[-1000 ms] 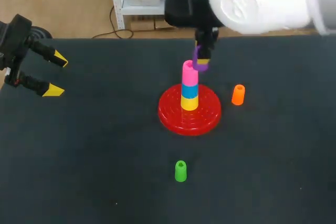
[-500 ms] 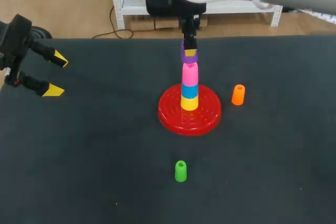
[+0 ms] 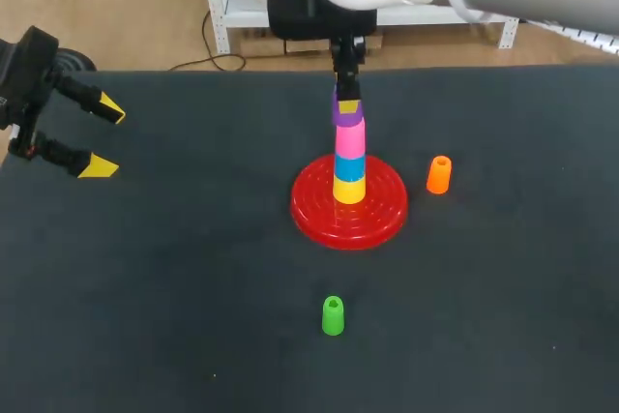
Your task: Pick up and stack the cylinders on the red base in this order: pink,purple,orange,green
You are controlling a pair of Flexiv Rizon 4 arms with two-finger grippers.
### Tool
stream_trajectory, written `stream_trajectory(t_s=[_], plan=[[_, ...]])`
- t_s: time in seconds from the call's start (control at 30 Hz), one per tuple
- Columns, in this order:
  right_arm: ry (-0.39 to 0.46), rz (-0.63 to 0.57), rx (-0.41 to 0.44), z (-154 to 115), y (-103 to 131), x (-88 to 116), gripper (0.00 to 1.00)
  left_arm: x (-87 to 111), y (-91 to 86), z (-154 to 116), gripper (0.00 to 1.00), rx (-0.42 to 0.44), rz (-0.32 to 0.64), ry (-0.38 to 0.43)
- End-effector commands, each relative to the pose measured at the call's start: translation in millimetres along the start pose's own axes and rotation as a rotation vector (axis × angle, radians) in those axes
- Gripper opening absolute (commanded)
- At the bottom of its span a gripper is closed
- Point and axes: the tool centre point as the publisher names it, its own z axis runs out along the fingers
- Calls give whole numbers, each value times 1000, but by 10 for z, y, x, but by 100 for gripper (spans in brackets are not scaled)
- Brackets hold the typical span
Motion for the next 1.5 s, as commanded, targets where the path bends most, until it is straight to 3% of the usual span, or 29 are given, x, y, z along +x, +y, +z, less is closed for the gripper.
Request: stream_trajectory(t_s=[0.03, 1.5], plan=[[-7, -1, 9, 36, 46, 17, 0, 9, -10, 1, 100, -3, 2, -2], [14, 18, -6, 169, 10, 44, 0, 9, -10, 1, 100, -3, 2, -2]])
